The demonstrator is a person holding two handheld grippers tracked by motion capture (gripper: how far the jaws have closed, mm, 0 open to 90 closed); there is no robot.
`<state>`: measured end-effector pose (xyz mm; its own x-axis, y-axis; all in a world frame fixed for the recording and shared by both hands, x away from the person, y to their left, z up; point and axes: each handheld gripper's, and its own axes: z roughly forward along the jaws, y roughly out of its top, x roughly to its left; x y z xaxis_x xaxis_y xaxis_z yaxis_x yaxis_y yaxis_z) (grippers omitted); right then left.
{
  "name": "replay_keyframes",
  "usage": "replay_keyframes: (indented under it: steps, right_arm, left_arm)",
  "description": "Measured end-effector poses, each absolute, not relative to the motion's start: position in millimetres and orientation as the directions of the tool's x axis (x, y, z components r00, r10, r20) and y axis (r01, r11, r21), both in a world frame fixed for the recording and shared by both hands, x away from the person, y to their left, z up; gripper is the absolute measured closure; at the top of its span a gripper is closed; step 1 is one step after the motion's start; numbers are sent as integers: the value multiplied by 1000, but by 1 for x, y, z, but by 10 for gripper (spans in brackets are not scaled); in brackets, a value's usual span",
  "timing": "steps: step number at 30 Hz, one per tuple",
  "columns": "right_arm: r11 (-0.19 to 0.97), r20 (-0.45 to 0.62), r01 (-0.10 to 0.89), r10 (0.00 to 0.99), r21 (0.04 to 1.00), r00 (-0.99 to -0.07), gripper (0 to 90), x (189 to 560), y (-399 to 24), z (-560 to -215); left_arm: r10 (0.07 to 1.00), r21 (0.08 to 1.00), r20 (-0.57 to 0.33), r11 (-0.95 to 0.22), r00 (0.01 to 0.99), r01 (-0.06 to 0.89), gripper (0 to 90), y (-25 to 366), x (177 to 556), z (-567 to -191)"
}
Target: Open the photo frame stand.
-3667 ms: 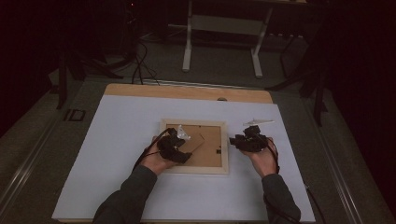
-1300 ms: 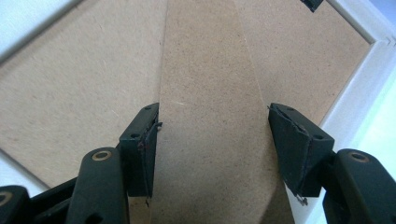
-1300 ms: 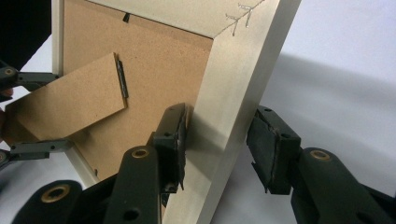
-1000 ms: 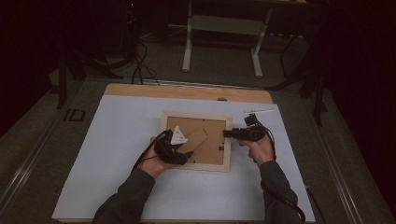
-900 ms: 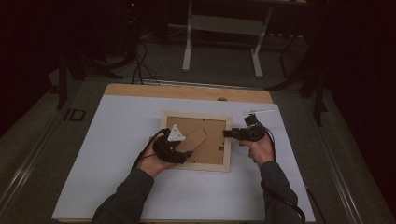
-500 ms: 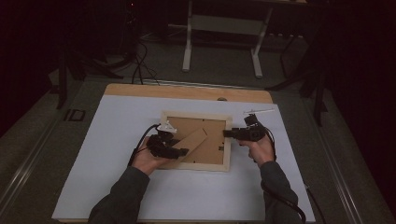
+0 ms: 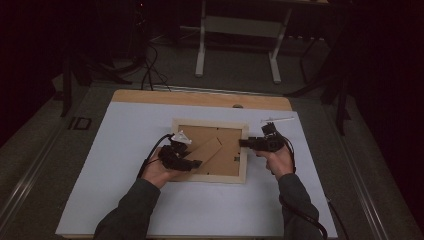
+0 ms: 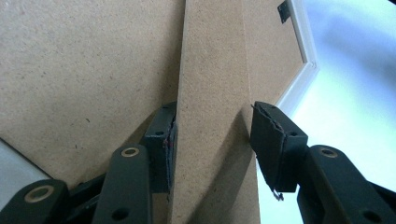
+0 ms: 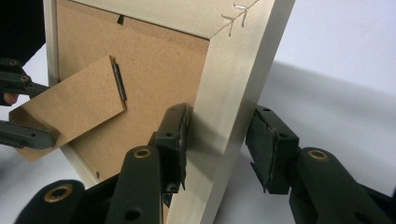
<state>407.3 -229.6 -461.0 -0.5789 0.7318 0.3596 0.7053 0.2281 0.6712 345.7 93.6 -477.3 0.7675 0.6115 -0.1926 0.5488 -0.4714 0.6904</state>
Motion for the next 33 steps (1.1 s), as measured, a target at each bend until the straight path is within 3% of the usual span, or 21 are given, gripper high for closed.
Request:
replay_keyframes:
  steps: [13, 33]
  right_arm:
    - [220, 341, 685, 738, 695, -583, 599, 404, -228, -456]
    - [202, 290, 633, 758, 747, -585, 614, 397, -230, -448]
  left_arm:
    - [618, 699, -159, -480, 770, 529, 617, 92, 346, -473]
    - [626, 700, -92, -512, 775, 497, 647, 83, 346, -469]
